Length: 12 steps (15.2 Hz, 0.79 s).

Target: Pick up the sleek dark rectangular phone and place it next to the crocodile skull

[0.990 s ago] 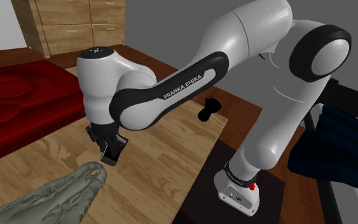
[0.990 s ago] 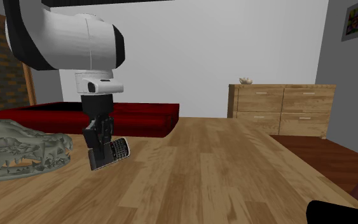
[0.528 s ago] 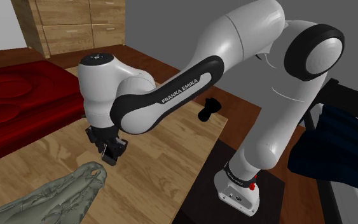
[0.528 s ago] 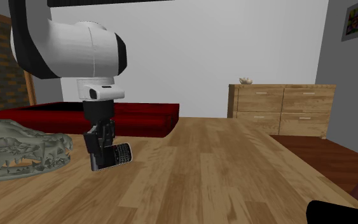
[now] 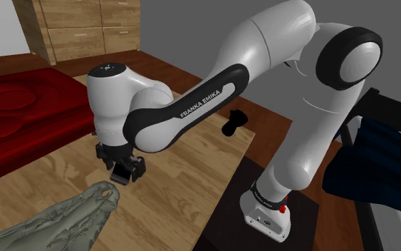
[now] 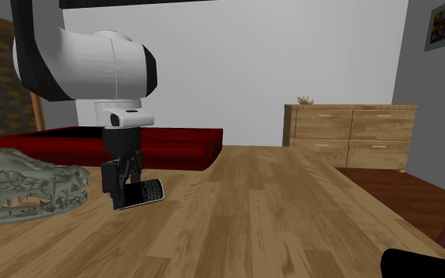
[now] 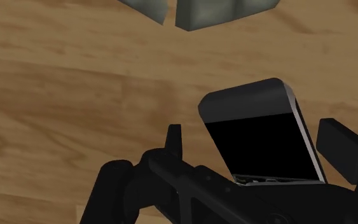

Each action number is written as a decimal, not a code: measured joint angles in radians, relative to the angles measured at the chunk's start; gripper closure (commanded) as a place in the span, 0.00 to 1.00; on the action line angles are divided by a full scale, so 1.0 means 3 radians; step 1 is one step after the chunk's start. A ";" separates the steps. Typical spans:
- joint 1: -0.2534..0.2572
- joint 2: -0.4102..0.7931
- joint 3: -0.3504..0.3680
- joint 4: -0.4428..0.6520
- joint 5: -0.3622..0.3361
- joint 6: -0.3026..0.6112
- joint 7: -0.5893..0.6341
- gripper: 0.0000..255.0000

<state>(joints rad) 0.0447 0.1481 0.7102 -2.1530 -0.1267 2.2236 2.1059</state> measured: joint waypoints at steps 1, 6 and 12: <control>0.0001 -0.0005 0.0002 -0.0011 0.0004 0.0007 0.0002 0.00; -0.0041 -0.0246 0.0042 0.0155 0.0212 -0.0332 -0.0140 0.00; -0.0046 -0.0273 0.0043 0.0180 0.0237 -0.0380 -0.0160 0.00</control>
